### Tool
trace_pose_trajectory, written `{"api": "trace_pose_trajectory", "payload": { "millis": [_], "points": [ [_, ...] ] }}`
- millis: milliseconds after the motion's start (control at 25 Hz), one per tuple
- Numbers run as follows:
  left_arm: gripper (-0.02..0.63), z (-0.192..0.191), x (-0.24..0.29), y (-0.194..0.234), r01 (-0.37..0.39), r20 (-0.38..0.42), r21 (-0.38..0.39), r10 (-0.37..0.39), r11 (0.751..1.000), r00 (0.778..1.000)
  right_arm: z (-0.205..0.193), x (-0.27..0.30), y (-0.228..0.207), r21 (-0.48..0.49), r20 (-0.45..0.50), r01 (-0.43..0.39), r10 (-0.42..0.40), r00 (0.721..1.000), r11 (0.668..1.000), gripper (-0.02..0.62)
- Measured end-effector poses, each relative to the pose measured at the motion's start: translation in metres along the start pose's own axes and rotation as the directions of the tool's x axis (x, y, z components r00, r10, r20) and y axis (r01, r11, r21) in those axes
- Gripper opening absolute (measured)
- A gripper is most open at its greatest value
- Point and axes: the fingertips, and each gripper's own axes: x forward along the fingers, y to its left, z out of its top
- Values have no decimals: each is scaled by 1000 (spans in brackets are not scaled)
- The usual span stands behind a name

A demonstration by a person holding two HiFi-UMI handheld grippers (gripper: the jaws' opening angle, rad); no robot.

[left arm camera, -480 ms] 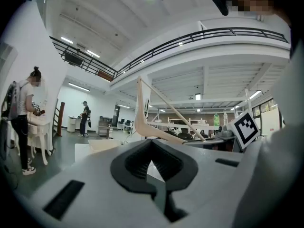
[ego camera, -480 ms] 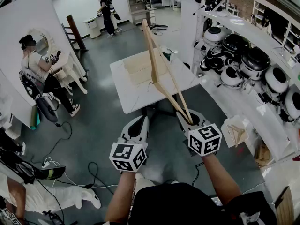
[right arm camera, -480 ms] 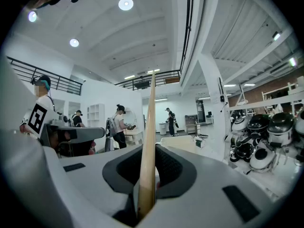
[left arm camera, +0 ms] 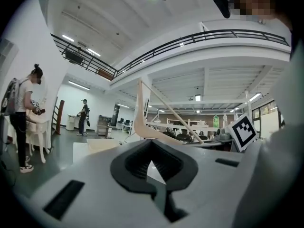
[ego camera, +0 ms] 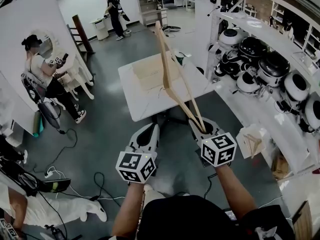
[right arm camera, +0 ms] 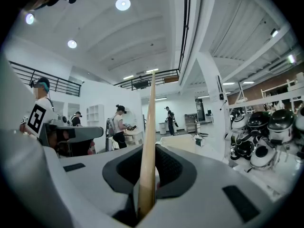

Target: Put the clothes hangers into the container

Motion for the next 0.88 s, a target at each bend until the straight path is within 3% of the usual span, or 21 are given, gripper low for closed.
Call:
{"api": "trace_pose_trajectory", "payload": {
  "millis": [480, 880],
  "points": [
    [5, -7, 4, -18, -24, -8, -15, 24, 1000, 1000, -6, -10, -10, -1, -16, -38, 38, 999, 999, 64],
    [5, -5, 4, -7, -70, -37, -6, 70, 998, 997, 4, -11, -20, 12, 12, -44, 44, 999, 999, 64]
  ]
}}
